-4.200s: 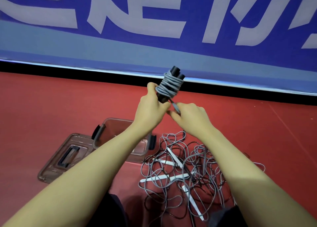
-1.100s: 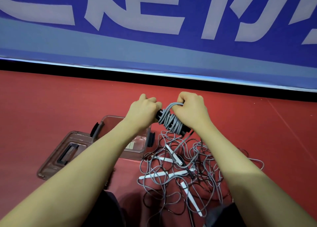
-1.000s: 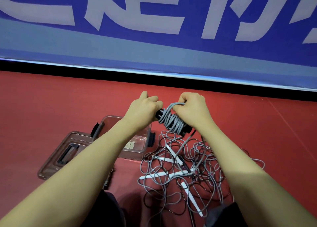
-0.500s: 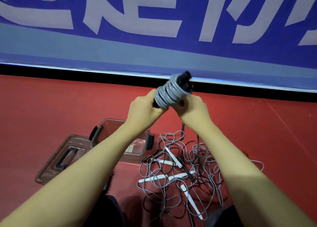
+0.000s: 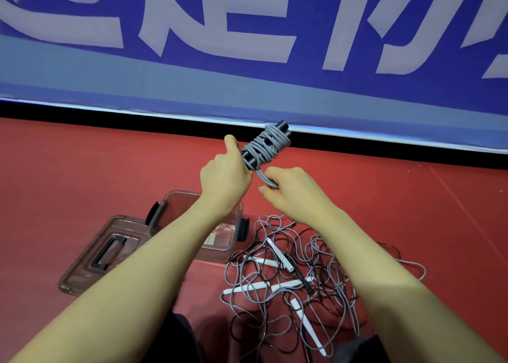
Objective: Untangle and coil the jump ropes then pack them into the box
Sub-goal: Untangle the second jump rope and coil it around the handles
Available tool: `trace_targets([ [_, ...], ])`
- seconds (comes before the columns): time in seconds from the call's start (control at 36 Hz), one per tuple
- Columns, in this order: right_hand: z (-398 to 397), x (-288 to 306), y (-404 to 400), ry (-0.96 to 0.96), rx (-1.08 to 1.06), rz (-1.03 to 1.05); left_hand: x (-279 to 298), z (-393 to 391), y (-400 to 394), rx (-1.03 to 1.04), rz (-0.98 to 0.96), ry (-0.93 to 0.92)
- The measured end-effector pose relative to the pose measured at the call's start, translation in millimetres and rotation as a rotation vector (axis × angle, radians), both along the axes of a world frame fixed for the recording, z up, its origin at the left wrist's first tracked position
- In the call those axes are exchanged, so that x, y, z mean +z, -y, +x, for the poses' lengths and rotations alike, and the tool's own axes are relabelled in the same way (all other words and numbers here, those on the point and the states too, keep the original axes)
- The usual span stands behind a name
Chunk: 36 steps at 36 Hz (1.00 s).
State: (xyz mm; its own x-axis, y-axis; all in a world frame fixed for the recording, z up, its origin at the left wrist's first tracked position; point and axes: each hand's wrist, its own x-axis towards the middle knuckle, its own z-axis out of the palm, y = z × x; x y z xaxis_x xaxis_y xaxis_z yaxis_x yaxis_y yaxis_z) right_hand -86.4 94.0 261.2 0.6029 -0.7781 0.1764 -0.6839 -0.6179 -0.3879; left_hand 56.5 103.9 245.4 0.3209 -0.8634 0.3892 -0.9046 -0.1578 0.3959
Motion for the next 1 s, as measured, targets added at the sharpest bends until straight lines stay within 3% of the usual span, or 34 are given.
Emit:
trace_targets([
  [0.19, 0, 11, -10, -0.077, 0.074, 0.018, -6, 5, 1, 0.039, 0.224, 0.236],
  [0.36, -3, 23, -13, -0.203, 0.055, -0.229, -10, 3, -2, -0.069, 0.3, 0.472],
  [0.44, -5, 23, -10, -0.168, -0.053, -0.265, -10, 2, 0, -0.175, 0.249, 0.521],
  [0.61, -4, 15, -1, -0.184, -0.185, -0.148, -11, 5, 4, -0.501, -0.154, 0.495],
  [0.81, -8, 16, 5, 0.012, -0.286, 0.055, -12, 2, 0, -0.523, -0.053, 0.343],
  [1.0, -7, 16, 6, 0.103, -0.4, 0.161, -10, 0, 3, -0.603, -0.195, 0.508],
])
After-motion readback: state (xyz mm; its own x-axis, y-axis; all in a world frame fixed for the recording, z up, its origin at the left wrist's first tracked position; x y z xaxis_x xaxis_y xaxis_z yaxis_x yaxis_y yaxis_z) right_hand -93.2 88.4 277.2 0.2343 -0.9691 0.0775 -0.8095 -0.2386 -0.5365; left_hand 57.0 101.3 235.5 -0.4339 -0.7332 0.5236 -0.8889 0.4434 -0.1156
